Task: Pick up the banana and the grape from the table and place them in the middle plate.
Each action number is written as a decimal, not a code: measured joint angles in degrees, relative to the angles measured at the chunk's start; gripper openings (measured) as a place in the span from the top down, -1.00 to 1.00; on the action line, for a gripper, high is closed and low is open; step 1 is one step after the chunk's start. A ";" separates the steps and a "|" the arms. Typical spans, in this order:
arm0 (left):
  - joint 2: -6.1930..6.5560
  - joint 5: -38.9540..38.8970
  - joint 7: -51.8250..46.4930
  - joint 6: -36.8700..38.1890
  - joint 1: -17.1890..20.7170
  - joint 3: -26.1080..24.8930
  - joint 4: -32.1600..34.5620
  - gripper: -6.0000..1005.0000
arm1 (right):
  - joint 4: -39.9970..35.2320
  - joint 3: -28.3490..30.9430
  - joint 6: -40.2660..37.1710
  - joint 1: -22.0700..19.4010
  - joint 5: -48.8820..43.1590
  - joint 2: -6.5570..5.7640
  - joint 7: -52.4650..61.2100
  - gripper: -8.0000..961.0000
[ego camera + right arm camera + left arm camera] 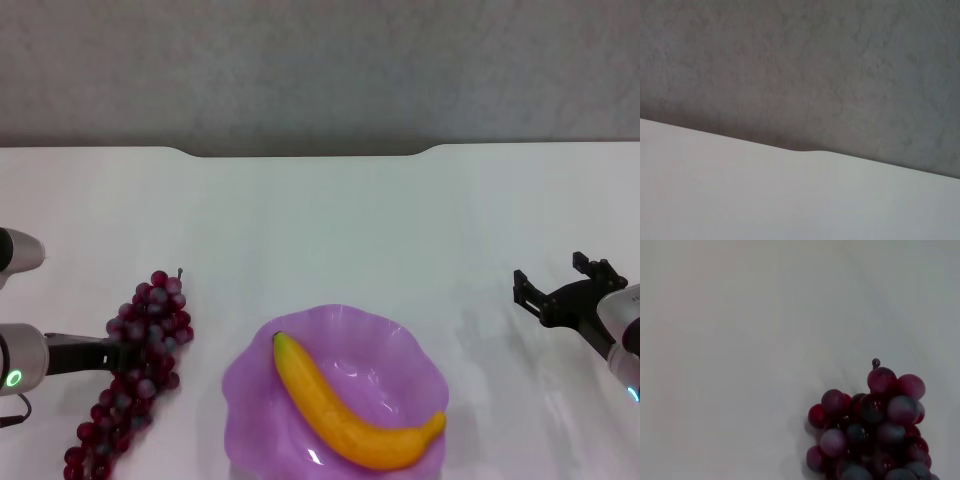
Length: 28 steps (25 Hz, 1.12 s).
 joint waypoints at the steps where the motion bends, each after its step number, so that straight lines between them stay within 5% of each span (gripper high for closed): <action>1: 0.00 -0.40 0.23 0.01 0.03 0.00 0.00 0.43 | -0.01 0.00 0.00 0.00 0.00 0.00 0.00 -0.83; 28: -0.07 -10.93 9.26 0.28 2.65 -3.85 0.18 0.52 | -0.14 -0.02 0.00 -0.37 0.00 0.00 0.00 -0.83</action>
